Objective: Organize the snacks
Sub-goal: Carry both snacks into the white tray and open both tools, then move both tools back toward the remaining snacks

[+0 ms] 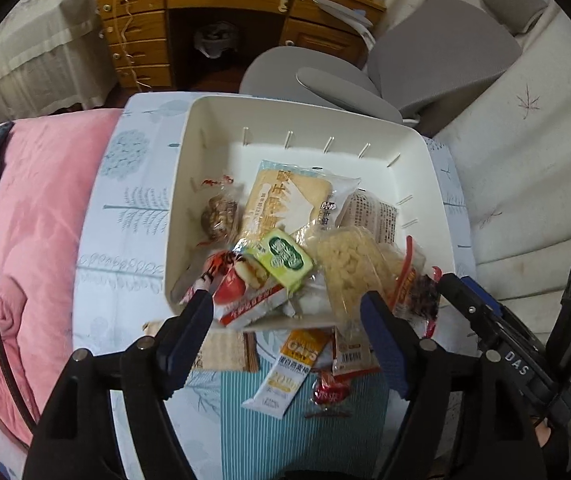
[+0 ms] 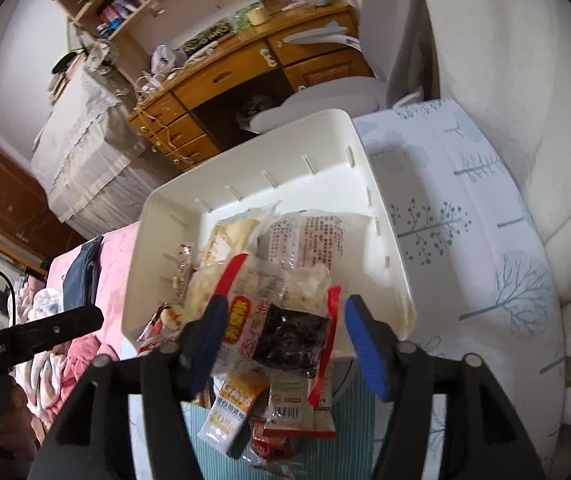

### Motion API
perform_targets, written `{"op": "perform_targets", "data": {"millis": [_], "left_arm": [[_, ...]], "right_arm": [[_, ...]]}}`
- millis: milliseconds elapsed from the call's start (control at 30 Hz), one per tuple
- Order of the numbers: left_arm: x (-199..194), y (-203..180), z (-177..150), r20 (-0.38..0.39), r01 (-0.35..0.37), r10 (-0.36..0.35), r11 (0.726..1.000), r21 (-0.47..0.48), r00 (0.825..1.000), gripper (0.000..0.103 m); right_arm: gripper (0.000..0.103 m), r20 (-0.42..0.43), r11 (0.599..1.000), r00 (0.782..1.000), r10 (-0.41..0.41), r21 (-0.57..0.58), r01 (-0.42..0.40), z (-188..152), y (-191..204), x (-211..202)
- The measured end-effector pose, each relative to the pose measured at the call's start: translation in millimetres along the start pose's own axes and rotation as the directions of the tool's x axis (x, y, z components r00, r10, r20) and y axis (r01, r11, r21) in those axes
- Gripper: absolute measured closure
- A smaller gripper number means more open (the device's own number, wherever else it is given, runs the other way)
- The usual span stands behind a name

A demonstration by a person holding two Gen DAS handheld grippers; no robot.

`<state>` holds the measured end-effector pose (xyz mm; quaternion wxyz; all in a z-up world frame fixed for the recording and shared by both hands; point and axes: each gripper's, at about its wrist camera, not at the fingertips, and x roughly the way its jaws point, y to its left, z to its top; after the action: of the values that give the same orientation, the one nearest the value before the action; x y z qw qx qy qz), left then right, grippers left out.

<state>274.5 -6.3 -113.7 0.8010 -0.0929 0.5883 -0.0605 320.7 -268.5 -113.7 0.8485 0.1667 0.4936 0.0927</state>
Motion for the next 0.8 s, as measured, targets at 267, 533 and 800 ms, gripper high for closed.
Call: {"op": "perform_targets", "data": {"millis": [267,533,800], "left_arm": [[-46,-6,-32,0.069,-0.020,0.023,0.999,-0.041,0.997,0.028],[-87,-7,-87,0.112,-0.024,0.035,0.995,-0.097,0.993,0.027],[-104,5,-149,0.097,-0.043,0.057,0.989,-0.139,0.994,0.027]], "right_arm": [[0.030,0.019,0.998,0.998,0.059,-0.034,-0.058,-8,6,-31],[0.021,0.019,0.993,0.994,0.106,-0.054,-0.105,-35,8,-65],[0.021,-0.049,0.991,0.992,0.119,-0.051,-0.122,-74,3,-78]]}}
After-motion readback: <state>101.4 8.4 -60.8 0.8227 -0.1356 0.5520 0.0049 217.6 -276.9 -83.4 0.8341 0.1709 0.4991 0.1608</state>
